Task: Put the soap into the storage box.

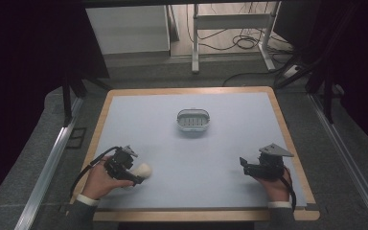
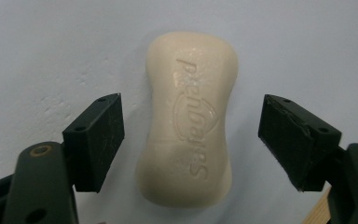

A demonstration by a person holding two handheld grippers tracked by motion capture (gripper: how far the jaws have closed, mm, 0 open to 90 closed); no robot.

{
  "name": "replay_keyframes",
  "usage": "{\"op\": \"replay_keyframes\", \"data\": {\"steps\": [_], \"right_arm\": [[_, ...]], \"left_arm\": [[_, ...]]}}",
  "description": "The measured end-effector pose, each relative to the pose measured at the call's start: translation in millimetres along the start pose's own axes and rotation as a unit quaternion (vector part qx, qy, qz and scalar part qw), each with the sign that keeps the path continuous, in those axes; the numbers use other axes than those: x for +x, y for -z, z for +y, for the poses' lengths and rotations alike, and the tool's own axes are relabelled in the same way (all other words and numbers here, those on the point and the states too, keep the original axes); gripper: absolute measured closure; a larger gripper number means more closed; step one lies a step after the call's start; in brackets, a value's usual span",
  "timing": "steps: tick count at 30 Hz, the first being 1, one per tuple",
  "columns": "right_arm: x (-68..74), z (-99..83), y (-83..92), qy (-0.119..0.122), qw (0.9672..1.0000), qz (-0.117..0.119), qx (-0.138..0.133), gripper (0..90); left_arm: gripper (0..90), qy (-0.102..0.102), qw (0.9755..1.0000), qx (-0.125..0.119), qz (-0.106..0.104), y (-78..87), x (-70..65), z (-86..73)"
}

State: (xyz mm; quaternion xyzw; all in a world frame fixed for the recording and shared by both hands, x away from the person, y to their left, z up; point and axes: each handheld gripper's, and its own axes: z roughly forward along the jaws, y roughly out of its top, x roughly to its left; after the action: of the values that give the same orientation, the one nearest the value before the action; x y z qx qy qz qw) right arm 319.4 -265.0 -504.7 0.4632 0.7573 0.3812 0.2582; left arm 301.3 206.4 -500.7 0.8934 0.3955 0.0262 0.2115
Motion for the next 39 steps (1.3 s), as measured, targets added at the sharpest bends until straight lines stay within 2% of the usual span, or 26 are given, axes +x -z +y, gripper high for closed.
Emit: {"op": "replay_keyframes", "data": {"steps": [4,8,11,18,22,32,39], "right_arm": [[1.2,-0.2,-1.3,0.004,1.0000,0.000,0.002,9.3],[1.2,-0.3,-1.4,0.005,1.0000,-0.001,0.003,9.3],[1.3,-0.2,-1.2,0.006,1.0000,-0.004,0.003,9.3],[1.8,-0.3,-1.6,0.008,0.9999,-0.005,0.005,9.3],[2.5,0.0,-1.5,0.010,0.9999,-0.006,0.004,9.3],[2.7,-0.3,-1.8,0.011,0.9999,-0.009,0.005,9.3],[3.4,-0.4,-2.6,0.013,0.9998,-0.010,0.006,9.3]], "left_arm": [[26.5,-0.004,0.9998,0.016,0.008,-6.6,-0.8,2.9],[29.6,-0.004,0.9997,0.020,0.011,-8.5,-1.2,3.8],[35.2,-0.004,0.9995,0.026,0.016,-10.3,-1.6,4.2],[37.4,-0.003,0.9990,0.039,0.023,-15.3,-1.9,2.8],[48.5,-0.007,0.9990,0.036,0.024,-14.1,-1.3,2.3],[49.5,-0.012,0.9990,0.036,0.023,-8.0,0.6,4.4],[49.6,-0.019,0.9994,0.023,0.016,1.7,1.5,8.6]]}}
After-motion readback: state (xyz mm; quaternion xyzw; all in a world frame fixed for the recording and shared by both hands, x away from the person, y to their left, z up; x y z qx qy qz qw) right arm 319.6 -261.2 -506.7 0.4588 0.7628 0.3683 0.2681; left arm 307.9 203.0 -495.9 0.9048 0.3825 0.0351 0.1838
